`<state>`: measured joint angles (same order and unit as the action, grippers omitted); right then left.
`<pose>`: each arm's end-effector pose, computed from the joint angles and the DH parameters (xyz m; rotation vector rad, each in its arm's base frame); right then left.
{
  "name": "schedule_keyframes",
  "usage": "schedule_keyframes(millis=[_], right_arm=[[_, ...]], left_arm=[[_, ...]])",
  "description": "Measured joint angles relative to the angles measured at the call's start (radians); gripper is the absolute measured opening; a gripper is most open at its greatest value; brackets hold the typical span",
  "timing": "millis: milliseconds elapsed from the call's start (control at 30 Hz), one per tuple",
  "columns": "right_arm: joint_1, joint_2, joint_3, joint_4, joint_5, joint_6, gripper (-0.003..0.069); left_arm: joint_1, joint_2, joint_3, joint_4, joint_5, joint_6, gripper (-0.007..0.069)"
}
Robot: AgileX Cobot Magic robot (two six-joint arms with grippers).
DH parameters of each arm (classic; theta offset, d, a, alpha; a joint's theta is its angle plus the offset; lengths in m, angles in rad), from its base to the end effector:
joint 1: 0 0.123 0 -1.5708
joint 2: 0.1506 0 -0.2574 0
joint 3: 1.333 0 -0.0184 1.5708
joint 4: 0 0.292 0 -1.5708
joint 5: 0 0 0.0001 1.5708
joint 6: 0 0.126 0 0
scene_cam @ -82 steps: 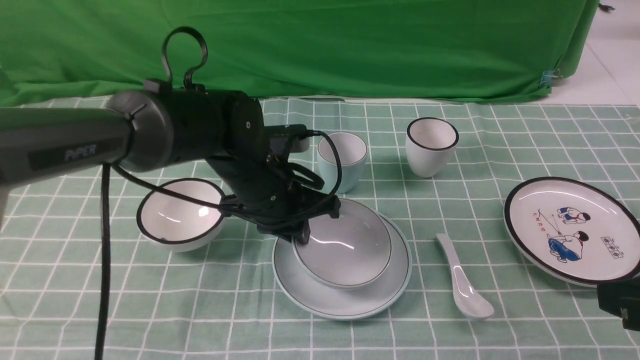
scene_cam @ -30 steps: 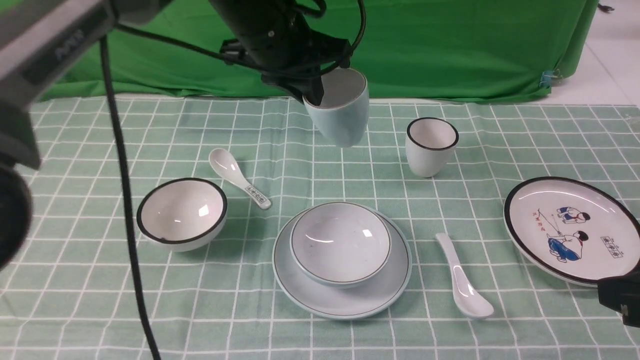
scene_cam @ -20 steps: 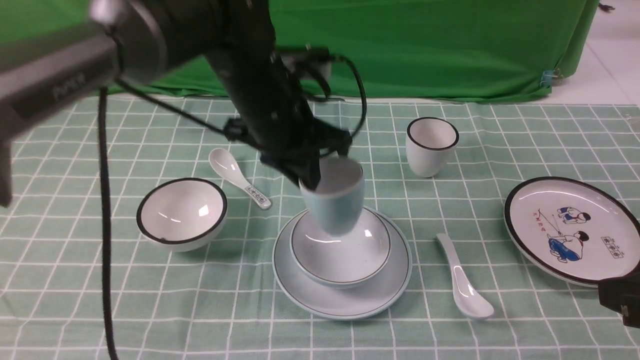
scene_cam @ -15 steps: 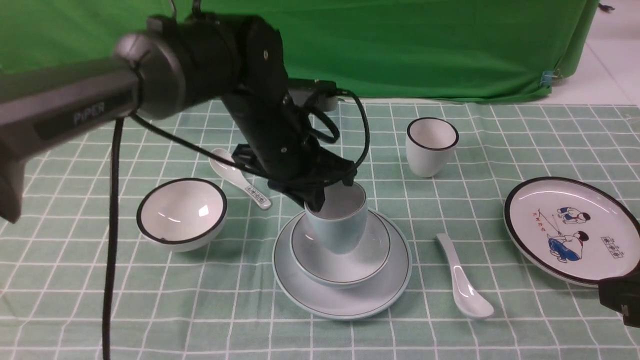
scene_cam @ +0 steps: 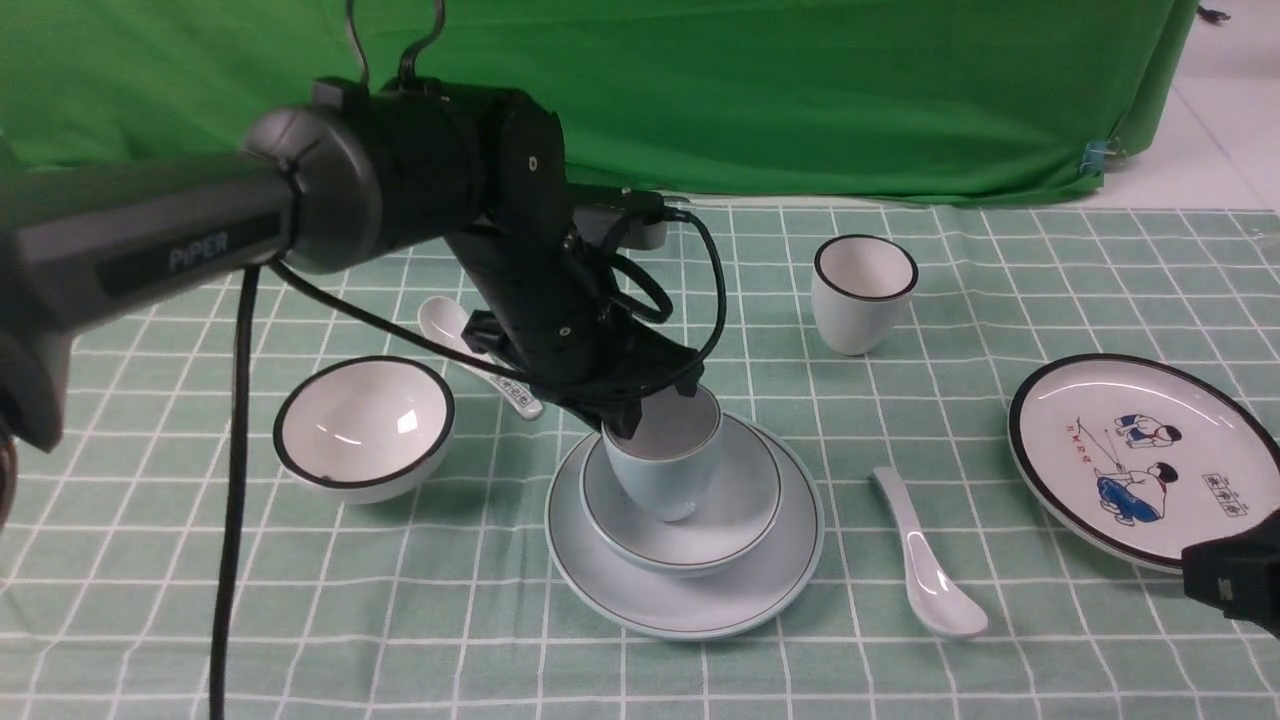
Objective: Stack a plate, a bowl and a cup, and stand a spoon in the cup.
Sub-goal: Use the left arm to put the blue teacup into the blue rice bowl in the middle, then use the right arm to grab a blue soup spoon
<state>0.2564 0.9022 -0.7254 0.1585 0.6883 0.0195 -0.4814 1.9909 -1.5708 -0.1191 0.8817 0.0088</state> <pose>0.2433 0.0768 0.2513 -0.1844 2.3521 0.3134 0.4069 -0.2256 0.1441 0.6005 2.7435 -0.2625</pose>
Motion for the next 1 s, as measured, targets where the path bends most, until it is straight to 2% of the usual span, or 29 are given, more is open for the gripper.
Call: schedule_keyframes(millis=[200,233,300,367,433,467,533,667,733,767,833,867,1000], right_arm=[[0.000,0.196,-0.117,-0.004,0.048,-0.002,0.0257],[0.000,0.264,-0.158,-0.004,0.051,-0.011,0.0297],[0.000,0.295,-0.177,-0.004,0.051,-0.019,0.0330],[0.000,0.409,-0.243,-0.004,0.041,-0.062,0.0442],[0.000,0.446,-0.263,-0.004,0.031,-0.081,0.0484],[0.000,0.514,-0.300,-0.004,0.020,-0.099,0.0529],[0.000,0.583,-0.333,-0.003,0.010,-0.109,0.0559],[0.015,0.704,-0.400,-0.004,0.005,-0.116,0.0576],[0.039,0.801,-0.448,-0.004,0.000,-0.126,0.0577],[0.043,0.808,-0.454,-0.004,0.000,-0.127,0.0577],[0.066,0.886,-0.497,-0.004,-0.008,-0.134,0.0578],[0.074,0.912,-0.510,-0.005,-0.014,-0.135,0.0578],[0.093,0.974,-0.538,-0.005,-0.041,-0.133,0.0578]], left_arm=[[0.000,0.001,0.002,-0.010,0.003,0.001,0.0201],[0.000,-0.003,0.002,-0.010,0.004,0.002,0.0265],[0.000,-0.010,0.002,-0.010,0.005,0.002,0.0300],[0.000,-0.046,0.002,-0.010,0.006,0.003,0.0391],[0.000,-0.063,0.002,-0.010,0.007,0.003,0.0419],[0.001,-0.093,0.002,-0.007,0.010,0.003,0.0453],[0.003,-0.134,0.002,0.003,0.020,-0.002,0.0462],[0.004,-0.223,0.002,0.071,0.083,-0.025,0.0389],[0.004,-0.295,0.010,0.144,0.133,-0.054,0.0241],[0.004,-0.301,0.013,0.154,0.136,-0.059,0.0213],[0.005,-0.373,0.050,0.199,0.147,-0.077,0.0074],[0.004,-0.412,0.079,0.209,0.146,-0.091,0.0040],[0.004,-0.515,0.171,0.215,0.130,-0.115,0.0009]])
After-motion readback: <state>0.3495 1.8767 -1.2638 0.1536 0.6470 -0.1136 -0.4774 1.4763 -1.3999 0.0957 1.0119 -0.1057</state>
